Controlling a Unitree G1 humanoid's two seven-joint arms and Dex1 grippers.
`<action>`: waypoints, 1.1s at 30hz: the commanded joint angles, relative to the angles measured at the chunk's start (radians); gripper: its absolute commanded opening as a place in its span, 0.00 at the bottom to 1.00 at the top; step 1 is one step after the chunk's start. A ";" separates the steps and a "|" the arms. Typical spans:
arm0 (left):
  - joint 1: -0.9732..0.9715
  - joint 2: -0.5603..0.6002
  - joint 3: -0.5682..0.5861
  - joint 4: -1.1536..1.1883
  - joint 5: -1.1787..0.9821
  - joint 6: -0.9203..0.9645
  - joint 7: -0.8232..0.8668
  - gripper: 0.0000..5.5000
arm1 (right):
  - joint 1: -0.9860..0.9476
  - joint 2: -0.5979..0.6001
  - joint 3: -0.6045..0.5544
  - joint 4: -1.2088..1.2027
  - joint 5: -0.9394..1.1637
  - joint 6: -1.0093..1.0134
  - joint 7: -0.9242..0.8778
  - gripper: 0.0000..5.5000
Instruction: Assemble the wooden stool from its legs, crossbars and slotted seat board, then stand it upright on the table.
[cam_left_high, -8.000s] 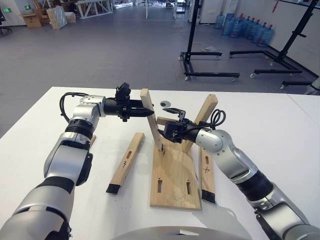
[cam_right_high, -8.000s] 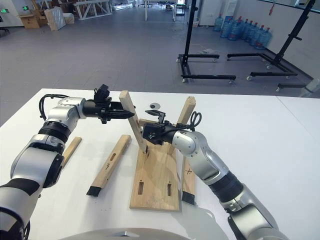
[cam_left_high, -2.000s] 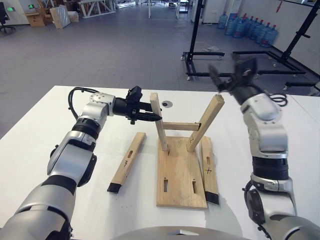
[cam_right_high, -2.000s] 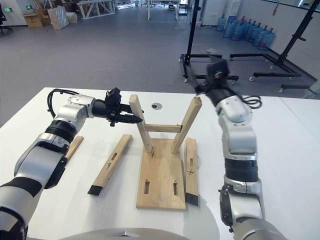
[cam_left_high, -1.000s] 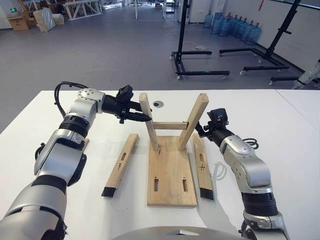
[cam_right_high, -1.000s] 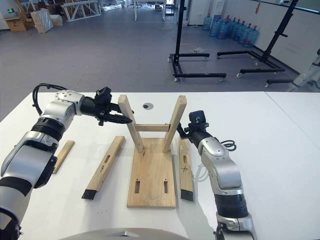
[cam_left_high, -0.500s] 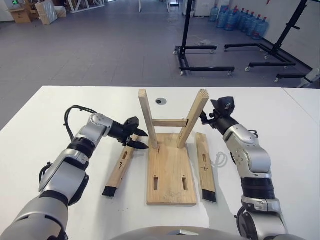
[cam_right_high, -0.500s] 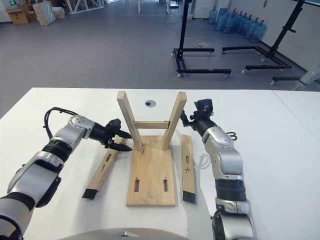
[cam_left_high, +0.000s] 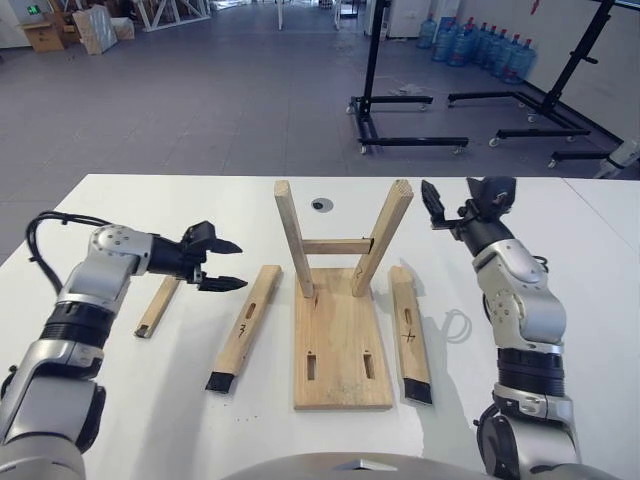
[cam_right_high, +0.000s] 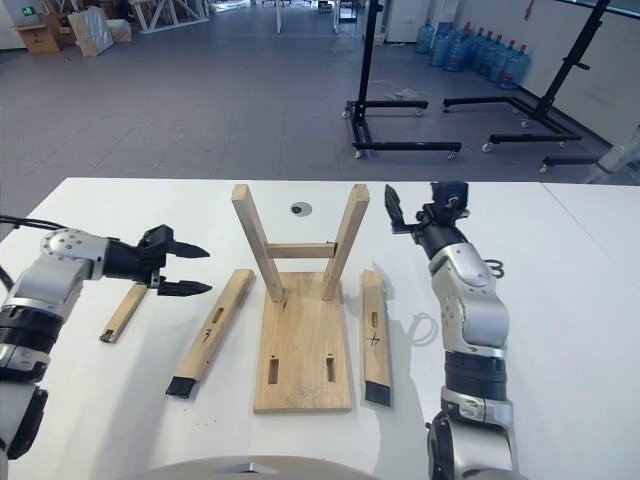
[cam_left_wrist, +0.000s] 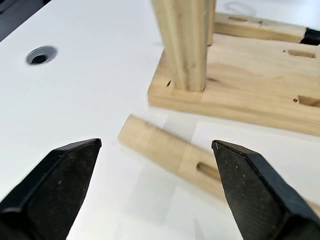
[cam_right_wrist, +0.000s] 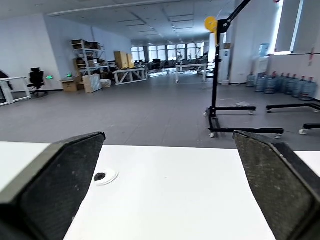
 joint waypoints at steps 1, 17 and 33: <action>0.214 0.014 0.180 -0.160 0.042 0.070 0.281 0.74 | 0.035 -0.010 -0.032 -0.076 0.026 0.009 -0.016 0.86; 0.591 -0.155 0.301 -0.123 0.049 0.366 0.688 0.60 | 0.064 -0.048 -0.042 -0.124 0.078 0.051 -0.006 0.86; 0.586 -0.188 0.233 0.034 -0.019 0.160 0.642 0.24 | 0.053 -0.040 -0.019 -0.119 0.082 0.054 -0.008 0.86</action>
